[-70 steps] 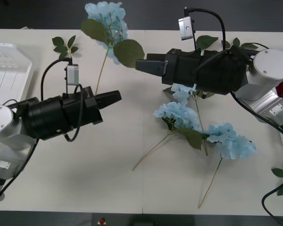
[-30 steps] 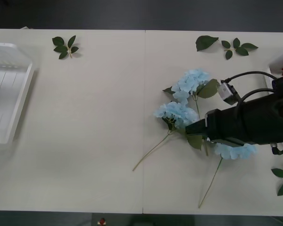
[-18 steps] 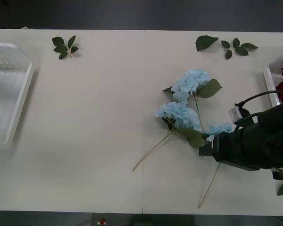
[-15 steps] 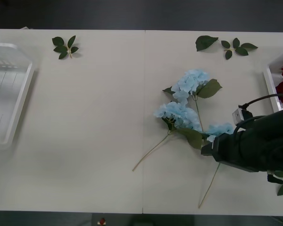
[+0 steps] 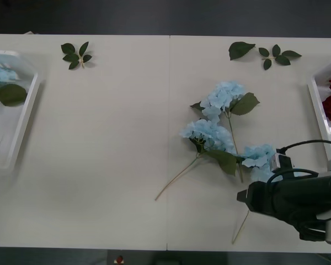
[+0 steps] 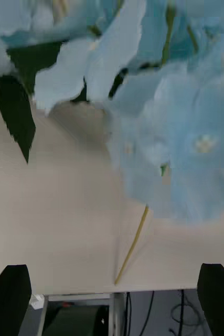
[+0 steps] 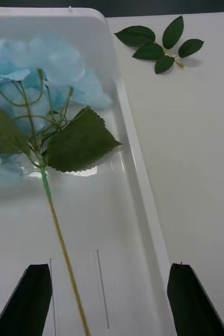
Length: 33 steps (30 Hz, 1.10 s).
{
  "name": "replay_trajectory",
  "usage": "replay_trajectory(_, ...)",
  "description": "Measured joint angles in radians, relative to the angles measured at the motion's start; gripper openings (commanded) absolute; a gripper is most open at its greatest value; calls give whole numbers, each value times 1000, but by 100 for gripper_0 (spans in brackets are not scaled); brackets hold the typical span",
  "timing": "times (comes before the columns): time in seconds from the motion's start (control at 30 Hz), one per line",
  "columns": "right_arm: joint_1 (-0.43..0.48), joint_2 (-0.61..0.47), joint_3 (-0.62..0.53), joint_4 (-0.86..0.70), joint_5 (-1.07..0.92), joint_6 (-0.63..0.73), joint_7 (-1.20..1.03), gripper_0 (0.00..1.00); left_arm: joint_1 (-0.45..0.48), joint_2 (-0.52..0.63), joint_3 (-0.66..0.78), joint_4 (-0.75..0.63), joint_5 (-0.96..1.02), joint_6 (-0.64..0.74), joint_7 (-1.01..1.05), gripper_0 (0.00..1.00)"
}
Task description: Put the red flowers into the right box and the blue flowers into the left box
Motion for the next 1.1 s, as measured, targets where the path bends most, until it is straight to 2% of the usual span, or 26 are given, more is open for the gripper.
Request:
replay_trajectory(0.03,4,8,-8,23,8,-21,0,92,0,0,9,0,1,24,0,85)
replay_trajectory(0.13,7,30,-11,88,24,-78,2,92,0,0,58,-1,17,138,0,93)
replay_trajectory(0.37,6,35,31,164,23,-130,76,92,0,0,166,-107,28,359,-1,94)
replay_trajectory(0.57,6,35,43,204,23,-184,105,92,-21,-1,132,-216,63,456,20,94)
replay_trajectory(0.67,6,35,48,225,35,-207,105,92,-52,-21,101,-274,28,462,146,94)
replay_trajectory(0.77,2,35,75,249,67,-234,106,92,-77,-82,96,-351,-43,462,278,94)
replay_trajectory(0.97,-18,36,129,292,79,-267,108,88,-93,-268,95,-490,-164,462,306,94)
replay_trajectory(1.1,-18,46,125,303,79,-266,111,85,-93,-395,74,-525,-227,437,312,94)
